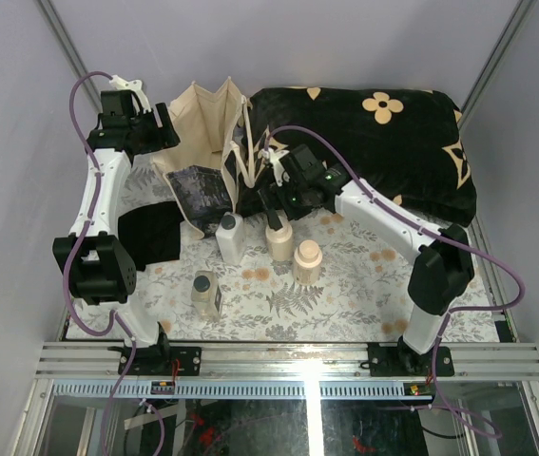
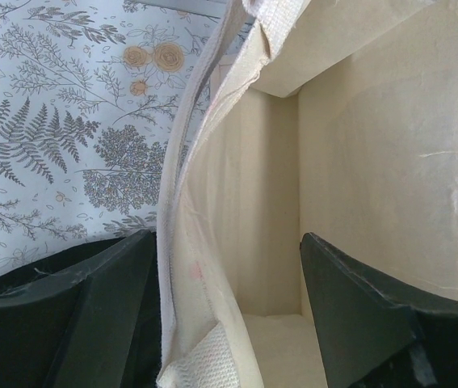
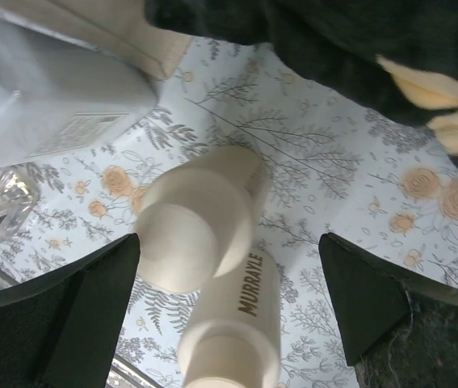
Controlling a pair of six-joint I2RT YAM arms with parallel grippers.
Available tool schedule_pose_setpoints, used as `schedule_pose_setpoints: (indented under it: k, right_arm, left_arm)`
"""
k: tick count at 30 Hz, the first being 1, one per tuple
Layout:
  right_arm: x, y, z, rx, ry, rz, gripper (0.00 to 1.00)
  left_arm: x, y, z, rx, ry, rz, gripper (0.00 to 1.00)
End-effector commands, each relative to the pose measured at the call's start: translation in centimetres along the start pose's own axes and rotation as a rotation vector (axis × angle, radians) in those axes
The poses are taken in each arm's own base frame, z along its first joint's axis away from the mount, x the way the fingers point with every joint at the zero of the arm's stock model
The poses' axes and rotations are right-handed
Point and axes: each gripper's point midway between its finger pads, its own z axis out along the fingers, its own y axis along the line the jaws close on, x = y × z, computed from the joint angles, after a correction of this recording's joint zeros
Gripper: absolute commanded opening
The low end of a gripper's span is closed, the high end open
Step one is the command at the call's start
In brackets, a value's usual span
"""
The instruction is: Place the personal care products into the canvas bag
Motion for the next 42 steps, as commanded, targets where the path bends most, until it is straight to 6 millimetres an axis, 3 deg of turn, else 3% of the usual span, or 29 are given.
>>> schedule_pose_setpoints:
  k: [1,10,19,28,37,42]
  right_arm:
    - [0.5,1.0,0.1,-0.013,0.035,-0.032,1.00]
    - [3.3,0.5,1.3,0.016,0.133,-0.045,1.00]
    - [3.1,1.2,3.4,0.008,0.148,-0.071,0.94]
    - [2.9,1.0,4.9,0.048,0.181,-0.105,0.91]
    - [2.9,0.1,4.6,0.101,0.241,-0.160,0.90]
    - [4.0,0.0,4.4,0.099,0.305,-0.184,0.90]
  left_arm:
    - [-0.5,-0.2,0.5,0.014,-0.033,0.038,0.73]
    - [-0.5,-0.4,0.1,0.022,-0.035,0.050,0.72]
    - [-0.4,-0.7,0.1,0.039,-0.031,0.048,0.52]
    - [-0.5,-0.8,0.0,0.039,-0.035,0.052,0.51]
    - [-0.4,-0.7,0.2,0.041,-0.031,0.048,0.52]
    - [-0.3,-0.8,0.3,0.043,-0.028,0.045,0.53]
